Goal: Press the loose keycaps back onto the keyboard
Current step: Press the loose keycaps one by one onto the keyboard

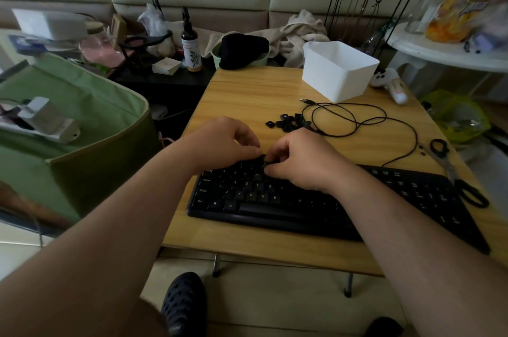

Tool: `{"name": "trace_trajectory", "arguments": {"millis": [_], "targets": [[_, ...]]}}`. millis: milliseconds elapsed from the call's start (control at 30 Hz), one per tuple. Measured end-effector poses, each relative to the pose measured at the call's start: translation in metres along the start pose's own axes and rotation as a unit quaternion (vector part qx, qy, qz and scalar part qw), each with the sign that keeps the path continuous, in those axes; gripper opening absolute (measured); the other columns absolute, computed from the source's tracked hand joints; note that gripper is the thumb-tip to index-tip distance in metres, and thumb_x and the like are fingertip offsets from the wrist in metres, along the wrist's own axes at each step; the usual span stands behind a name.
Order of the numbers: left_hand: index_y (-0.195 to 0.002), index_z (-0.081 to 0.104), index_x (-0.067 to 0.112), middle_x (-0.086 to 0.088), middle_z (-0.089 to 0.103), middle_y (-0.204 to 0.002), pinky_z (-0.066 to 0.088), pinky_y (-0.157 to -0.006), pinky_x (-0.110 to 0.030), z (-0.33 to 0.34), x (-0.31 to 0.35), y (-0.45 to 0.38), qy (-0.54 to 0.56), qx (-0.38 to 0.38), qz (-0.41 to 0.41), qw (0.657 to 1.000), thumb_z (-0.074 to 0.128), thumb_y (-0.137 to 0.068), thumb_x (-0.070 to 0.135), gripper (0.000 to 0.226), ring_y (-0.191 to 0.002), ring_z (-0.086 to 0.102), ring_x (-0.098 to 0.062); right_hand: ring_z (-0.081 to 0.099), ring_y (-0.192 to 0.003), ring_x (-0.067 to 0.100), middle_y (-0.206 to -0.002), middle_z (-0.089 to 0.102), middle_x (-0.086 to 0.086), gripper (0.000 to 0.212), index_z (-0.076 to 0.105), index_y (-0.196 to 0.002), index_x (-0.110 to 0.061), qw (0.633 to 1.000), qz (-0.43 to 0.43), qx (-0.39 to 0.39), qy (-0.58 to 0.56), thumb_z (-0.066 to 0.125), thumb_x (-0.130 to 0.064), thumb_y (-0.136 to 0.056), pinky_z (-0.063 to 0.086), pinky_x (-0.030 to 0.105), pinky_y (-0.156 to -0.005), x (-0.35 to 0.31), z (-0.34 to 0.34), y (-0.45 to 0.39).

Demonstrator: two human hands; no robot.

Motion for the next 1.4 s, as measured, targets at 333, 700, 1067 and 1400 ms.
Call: {"name": "trace_trajectory", "arguments": {"millis": [333, 700, 1067, 1400], "targets": [[-0.105, 0.072, 0.041, 0.015, 0.067, -0.109, 0.044, -0.073, -0.021, 0.013, -0.004, -0.002, -0.021, -0.035, -0.003, 0.999, 0.081, -0.083, 0.051, 0.026, -0.099, 0.061, -0.002, 0.064, -0.077, 0.004, -0.081, 0.071, -0.013, 0.006, 0.079, -0.080, -0.031, 0.999, 0.042, -0.005, 0.014, 0.085, -0.029, -0.078, 0.050, 0.023, -0.063, -0.002, 0.003, -0.002], [-0.108, 0.070, 0.041, 0.016, 0.065, -0.112, 0.046, -0.079, -0.023, 0.015, -0.005, -0.002, -0.016, -0.041, -0.010, 0.999, 0.083, -0.082, 0.050, 0.031, -0.104, 0.060, -0.001, 0.063, -0.085, 0.006, -0.084, 0.070, -0.013, 0.006, 0.079, -0.079, -0.030, 0.998, 0.063, 0.011, -0.021, 0.083, -0.027, -0.083, 0.050, 0.024, -0.066, 0.007, 0.006, -0.001], [-0.107, 0.070, 0.035, 0.013, 0.067, -0.109, 0.051, -0.083, -0.030, 0.018, -0.007, -0.001, 0.007, -0.041, -0.042, 0.998, 0.086, -0.081, 0.044, 0.032, -0.100, 0.063, -0.006, 0.062, -0.095, 0.020, -0.083, 0.067, -0.014, 0.015, 0.073, -0.070, -0.035, 0.996, 0.061, 0.050, 0.051, 0.073, -0.026, -0.082, 0.055, 0.046, -0.089, 0.002, 0.009, 0.002], [-0.100, 0.074, 0.035, 0.006, 0.072, -0.106, 0.055, -0.093, -0.035, 0.018, -0.008, -0.005, 0.091, -0.040, -0.065, 0.993, 0.087, -0.080, 0.043, 0.026, -0.100, 0.068, -0.014, 0.065, -0.079, 0.001, -0.080, 0.071, -0.017, 0.010, 0.078, -0.077, -0.031, 0.992, 0.046, 0.096, -0.069, 0.078, -0.026, -0.086, 0.052, 0.023, -0.069, 0.014, -0.014, 0.003]]}}
Point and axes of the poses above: each hand's wrist, its own y-axis away from the middle knuckle, its own z-axis out of the palm, x = y × z, the point moved 10 cm from there along -y, towards the middle knuckle
